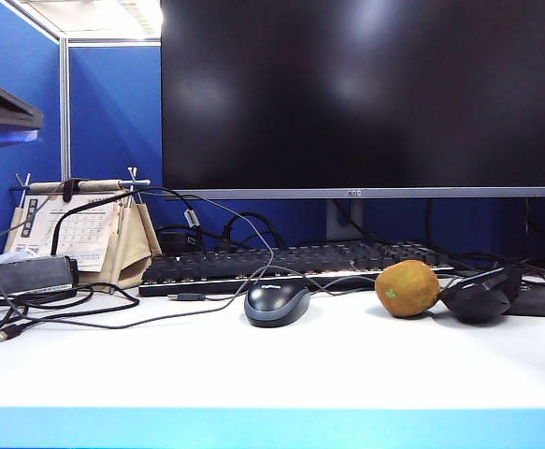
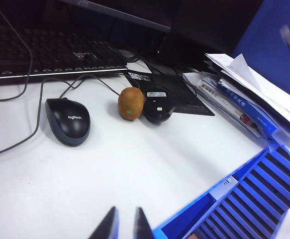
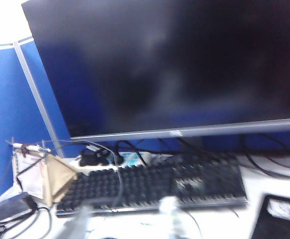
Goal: Pick up the kiwi and place it near the upside-down mouse.
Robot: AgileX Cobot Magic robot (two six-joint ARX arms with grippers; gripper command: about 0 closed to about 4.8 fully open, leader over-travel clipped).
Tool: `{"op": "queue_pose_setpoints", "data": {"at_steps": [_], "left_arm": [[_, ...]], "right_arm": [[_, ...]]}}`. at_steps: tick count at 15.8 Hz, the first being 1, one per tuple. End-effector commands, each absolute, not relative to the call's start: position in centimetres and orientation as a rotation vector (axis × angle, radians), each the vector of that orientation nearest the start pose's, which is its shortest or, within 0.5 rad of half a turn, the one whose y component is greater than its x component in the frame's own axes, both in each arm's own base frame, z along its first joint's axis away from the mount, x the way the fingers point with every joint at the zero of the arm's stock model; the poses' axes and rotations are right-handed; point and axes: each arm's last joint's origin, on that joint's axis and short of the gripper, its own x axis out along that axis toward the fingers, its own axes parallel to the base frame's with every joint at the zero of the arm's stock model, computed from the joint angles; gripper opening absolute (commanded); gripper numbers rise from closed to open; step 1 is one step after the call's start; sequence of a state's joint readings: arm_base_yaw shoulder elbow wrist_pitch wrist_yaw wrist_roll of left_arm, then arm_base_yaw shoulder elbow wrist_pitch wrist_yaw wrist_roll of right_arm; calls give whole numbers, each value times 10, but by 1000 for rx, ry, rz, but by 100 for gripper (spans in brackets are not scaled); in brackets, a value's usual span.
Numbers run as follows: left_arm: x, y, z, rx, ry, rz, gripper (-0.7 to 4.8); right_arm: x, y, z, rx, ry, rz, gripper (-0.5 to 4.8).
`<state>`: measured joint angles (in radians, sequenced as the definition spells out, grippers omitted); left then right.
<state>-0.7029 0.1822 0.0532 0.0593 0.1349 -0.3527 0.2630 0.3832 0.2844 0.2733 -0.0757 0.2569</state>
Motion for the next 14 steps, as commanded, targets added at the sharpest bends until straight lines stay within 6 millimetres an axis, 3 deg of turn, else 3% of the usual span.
{"op": "queue_pose_setpoints", "data": {"at_steps": [1,3,4,6,8,11,14], "left_arm": [[79,-72,175,-322,207,-822,54],[79,-73,176,-342,222,-850,54],[78,-74,176,-341,230,-889,54],[77,-74,175,-362,245,-906,54],[77,-74,176,-397,263,-909,54],[76,-75,175,-396,281,-965,54],[75,-75,175,-395,284,-975,54]], "right_arm": [[157,47,299,212,-98,418,298],[211,68,328,102,-45,460,332],[237,76,330,94,39,456,350],[276,88,316,79,256,453,462],[315,101,270,50,573,495,479],[328,105,224,43,785,477,479],[330,106,209,56,867,472,479]]}}
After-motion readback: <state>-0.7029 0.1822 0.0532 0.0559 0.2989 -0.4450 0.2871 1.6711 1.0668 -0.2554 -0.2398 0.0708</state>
